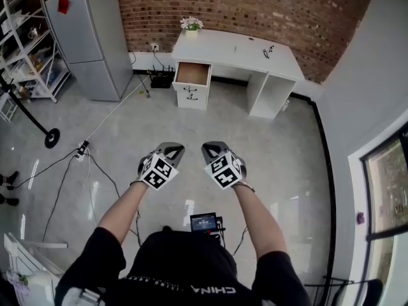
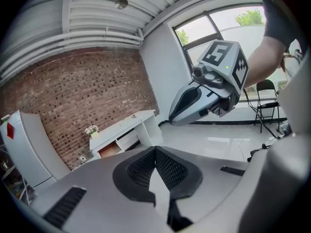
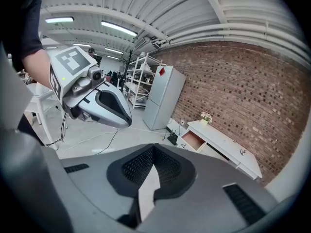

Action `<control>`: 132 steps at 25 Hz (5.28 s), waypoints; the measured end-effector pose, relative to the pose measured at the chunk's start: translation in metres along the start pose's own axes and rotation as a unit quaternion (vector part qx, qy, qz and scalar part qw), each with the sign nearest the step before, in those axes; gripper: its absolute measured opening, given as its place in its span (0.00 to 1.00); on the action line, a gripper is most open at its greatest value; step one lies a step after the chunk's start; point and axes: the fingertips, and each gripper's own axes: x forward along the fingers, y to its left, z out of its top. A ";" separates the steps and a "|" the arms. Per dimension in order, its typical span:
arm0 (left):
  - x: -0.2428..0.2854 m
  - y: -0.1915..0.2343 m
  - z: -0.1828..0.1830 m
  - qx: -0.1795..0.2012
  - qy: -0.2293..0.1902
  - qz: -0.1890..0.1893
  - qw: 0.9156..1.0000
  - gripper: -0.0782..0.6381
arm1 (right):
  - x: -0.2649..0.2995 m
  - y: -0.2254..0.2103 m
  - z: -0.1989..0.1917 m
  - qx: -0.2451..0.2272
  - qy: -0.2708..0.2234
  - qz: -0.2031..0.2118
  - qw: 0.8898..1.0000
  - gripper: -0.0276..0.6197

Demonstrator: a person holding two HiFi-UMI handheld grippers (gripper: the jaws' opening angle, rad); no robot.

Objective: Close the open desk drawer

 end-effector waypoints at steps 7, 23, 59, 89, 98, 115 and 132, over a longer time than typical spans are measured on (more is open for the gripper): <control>0.000 -0.002 -0.005 0.002 0.002 -0.004 1.000 0.13 | 0.001 0.002 0.003 0.008 -0.007 0.001 1.000 0.07; -0.005 -0.015 -0.001 -0.008 -0.011 -0.023 1.000 0.13 | -0.009 0.006 -0.003 0.018 -0.013 0.008 1.000 0.07; 0.065 -0.038 0.017 -0.031 0.016 -0.020 0.999 0.13 | -0.014 -0.048 -0.057 0.062 -0.021 0.060 0.996 0.07; 0.251 0.303 -0.060 0.001 0.019 -0.075 0.997 0.13 | 0.312 -0.230 0.030 0.097 0.042 0.019 0.994 0.07; 0.349 0.367 -0.072 0.004 0.043 -0.075 0.996 0.13 | 0.402 -0.316 0.009 0.093 0.047 0.046 0.994 0.07; 0.526 0.504 0.005 -0.036 0.056 -0.040 0.997 0.13 | 0.526 -0.512 0.040 0.108 0.015 0.105 0.989 0.07; 0.541 0.572 0.000 -0.013 0.040 -0.058 0.997 0.13 | 0.566 -0.546 0.076 0.112 0.020 0.069 0.991 0.07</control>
